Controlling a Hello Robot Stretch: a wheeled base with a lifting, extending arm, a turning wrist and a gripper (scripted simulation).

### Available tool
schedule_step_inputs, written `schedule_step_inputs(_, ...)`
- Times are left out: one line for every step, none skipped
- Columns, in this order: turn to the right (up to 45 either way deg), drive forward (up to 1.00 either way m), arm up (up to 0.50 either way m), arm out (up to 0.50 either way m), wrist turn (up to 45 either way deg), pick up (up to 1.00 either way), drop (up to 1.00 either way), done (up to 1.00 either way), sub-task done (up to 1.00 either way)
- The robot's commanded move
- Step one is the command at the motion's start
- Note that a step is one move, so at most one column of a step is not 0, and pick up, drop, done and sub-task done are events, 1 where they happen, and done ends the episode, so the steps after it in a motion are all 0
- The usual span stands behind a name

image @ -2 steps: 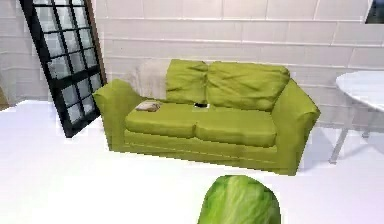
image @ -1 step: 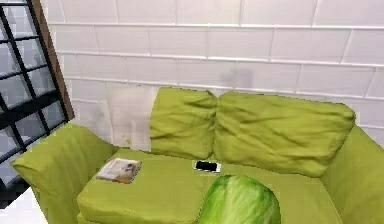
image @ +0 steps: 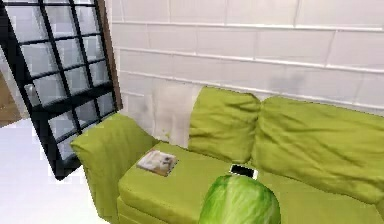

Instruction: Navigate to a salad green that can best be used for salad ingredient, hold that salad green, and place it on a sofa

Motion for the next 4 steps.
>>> schedule_step_inputs(0.0, 0.15, 0.00, 0.00, 0.0, 0.00, 0.00, 0.00, 0.00)
schedule_step_inputs(45.0, 0.00, 0.00, 0.00, 0.0, 0.00, 0.00, 0.00, 0.00)
schedule_step_inputs(9.0, 0.00, 0.00, 0.00, 0.0, 0.00, 0.00, 0.00, 0.00)
schedule_step_inputs(-45.0, 0.00, 0.00, 0.00, 0.0, 0.00, 0.00, 0.00, 0.00)
